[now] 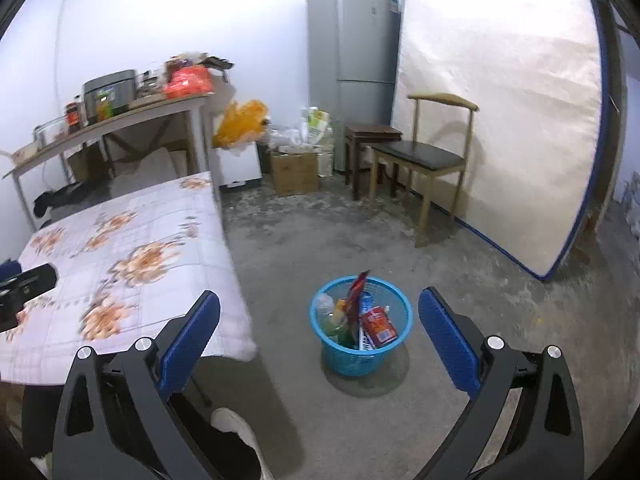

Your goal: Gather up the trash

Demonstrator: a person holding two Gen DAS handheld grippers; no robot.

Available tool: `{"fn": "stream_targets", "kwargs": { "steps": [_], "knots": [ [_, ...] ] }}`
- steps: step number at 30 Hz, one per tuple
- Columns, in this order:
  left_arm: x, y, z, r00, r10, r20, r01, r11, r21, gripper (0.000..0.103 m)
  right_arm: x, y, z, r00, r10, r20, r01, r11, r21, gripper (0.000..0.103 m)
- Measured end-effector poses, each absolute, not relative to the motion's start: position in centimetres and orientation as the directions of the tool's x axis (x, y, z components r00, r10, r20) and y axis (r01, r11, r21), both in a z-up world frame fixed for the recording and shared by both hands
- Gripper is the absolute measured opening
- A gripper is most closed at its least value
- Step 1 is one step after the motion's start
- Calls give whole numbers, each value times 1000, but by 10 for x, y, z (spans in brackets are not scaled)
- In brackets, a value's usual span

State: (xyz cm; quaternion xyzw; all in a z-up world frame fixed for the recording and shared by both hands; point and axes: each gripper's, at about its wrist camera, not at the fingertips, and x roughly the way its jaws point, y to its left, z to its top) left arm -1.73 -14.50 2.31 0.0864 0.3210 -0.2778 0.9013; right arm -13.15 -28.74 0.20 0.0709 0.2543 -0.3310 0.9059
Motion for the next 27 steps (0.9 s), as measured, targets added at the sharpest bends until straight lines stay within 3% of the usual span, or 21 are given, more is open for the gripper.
{"fn": "stream_targets", "kwargs": {
  "steps": [7, 14, 27],
  "knots": [
    [-16, -134, 3, 674, -305, -672, 459, 886, 58, 94, -97, -234, -9, 625, -597, -503, 531, 798, -285, 97],
    [-14, -120, 4, 684, -246, -687, 353, 935, 17, 94, -84, -219, 5, 688, -497, -528, 483, 857, -176, 97],
    [-20, -119, -6, 653, -187, -734, 316, 948, 39, 94, -88, -253, -6, 586, -525, -617, 548, 818, -176, 97]
  ]
}}
